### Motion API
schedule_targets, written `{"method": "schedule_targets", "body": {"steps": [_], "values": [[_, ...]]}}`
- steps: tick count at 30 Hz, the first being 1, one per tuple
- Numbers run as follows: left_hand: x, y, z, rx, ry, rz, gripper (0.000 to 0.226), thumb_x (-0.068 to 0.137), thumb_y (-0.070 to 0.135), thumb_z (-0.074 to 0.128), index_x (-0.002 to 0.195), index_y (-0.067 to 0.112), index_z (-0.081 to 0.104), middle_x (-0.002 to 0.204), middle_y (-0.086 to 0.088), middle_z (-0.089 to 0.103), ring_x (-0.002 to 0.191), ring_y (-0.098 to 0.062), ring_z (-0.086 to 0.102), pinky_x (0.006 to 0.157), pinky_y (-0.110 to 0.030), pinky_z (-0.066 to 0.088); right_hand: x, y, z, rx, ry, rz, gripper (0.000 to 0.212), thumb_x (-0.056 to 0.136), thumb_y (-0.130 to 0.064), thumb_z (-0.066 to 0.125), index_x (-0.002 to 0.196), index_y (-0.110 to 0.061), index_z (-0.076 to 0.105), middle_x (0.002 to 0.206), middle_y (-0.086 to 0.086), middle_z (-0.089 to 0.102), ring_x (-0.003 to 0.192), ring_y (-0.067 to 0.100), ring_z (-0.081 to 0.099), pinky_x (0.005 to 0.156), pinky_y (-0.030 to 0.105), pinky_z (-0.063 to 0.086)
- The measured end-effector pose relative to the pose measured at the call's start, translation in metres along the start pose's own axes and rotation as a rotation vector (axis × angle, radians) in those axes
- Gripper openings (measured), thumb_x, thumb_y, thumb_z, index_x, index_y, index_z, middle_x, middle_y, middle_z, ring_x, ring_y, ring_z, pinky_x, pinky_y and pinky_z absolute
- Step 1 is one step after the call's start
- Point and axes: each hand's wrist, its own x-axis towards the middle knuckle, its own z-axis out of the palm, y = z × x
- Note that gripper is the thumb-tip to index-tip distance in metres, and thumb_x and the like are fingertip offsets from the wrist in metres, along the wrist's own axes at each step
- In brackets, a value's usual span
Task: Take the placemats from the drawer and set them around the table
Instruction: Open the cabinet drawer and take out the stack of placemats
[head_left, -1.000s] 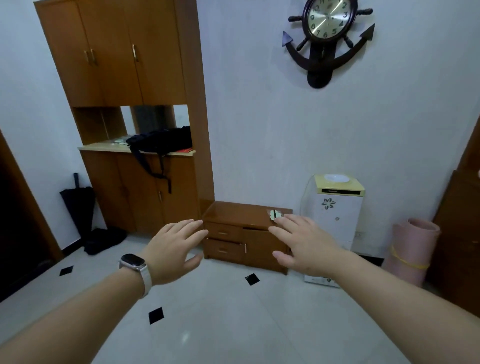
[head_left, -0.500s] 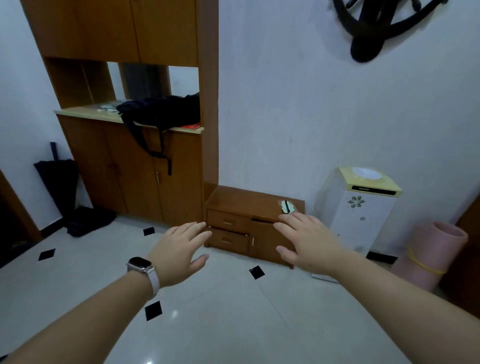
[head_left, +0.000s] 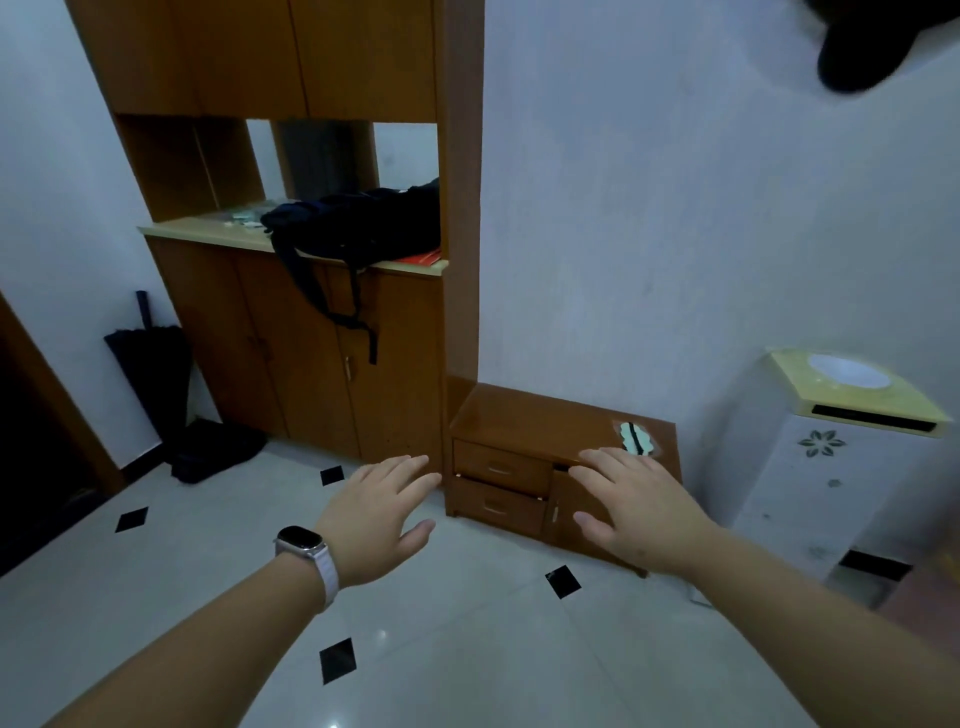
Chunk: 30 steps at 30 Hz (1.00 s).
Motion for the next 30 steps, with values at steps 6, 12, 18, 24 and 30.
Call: {"method": "schedule_targets", "body": {"steps": [6,12,18,24,30], "values": [[0.064,-0.057,0.029,0.054,-0.061,-0.057,0.054,0.087,0.052,0.044,0.128,0.020,0.059,0.132,-0.007,0.060,0.117,-0.028,0.059,0.092,-0.042,0.050,0.099,0.042,0.056,0.088,-0.042,-0.023,0.058,0.095,-0.056,0.040,0.145,-0.028,0.041,0.153,-0.003,0.038,0.141,0.017,0.031,0.113,0.038,0.028],[0.140,-0.107,0.047,0.092,-0.106,-0.130,0.056,0.087,0.052,0.040,0.130,0.021,0.058,0.135,-0.006,0.057,0.121,-0.027,0.056,0.095,-0.043,0.047,0.205,0.084,0.079,0.094,-0.025,-0.120,0.056,0.094,-0.054,0.043,0.141,-0.024,0.046,0.148,-0.001,0.044,0.137,0.019,0.038,0.110,0.039,0.034],[0.181,-0.140,0.080,0.055,-0.141,-0.119,0.052,0.085,0.047,0.045,0.127,0.018,0.058,0.133,-0.009,0.058,0.117,-0.029,0.057,0.093,-0.042,0.048,0.274,0.102,0.106,0.118,-0.092,-0.142,0.056,0.096,-0.054,0.040,0.144,-0.025,0.042,0.151,-0.002,0.040,0.139,0.018,0.033,0.112,0.039,0.029],[0.225,-0.187,0.131,-0.004,-0.177,-0.062,0.053,0.085,0.046,0.046,0.127,0.017,0.058,0.131,-0.010,0.059,0.116,-0.030,0.057,0.091,-0.043,0.048,0.331,0.104,0.135,0.139,-0.131,-0.123,0.056,0.096,-0.053,0.040,0.144,-0.025,0.041,0.151,-0.002,0.039,0.140,0.018,0.033,0.113,0.039,0.029],[0.283,-0.248,0.205,-0.108,-0.235,0.035,0.053,0.085,0.046,0.045,0.126,0.015,0.061,0.130,-0.011,0.060,0.115,-0.030,0.059,0.089,-0.043,0.049,0.387,0.109,0.169,0.117,-0.209,-0.022,0.056,0.097,-0.053,0.039,0.145,-0.024,0.040,0.153,0.000,0.036,0.142,0.020,0.030,0.116,0.041,0.027]]}}
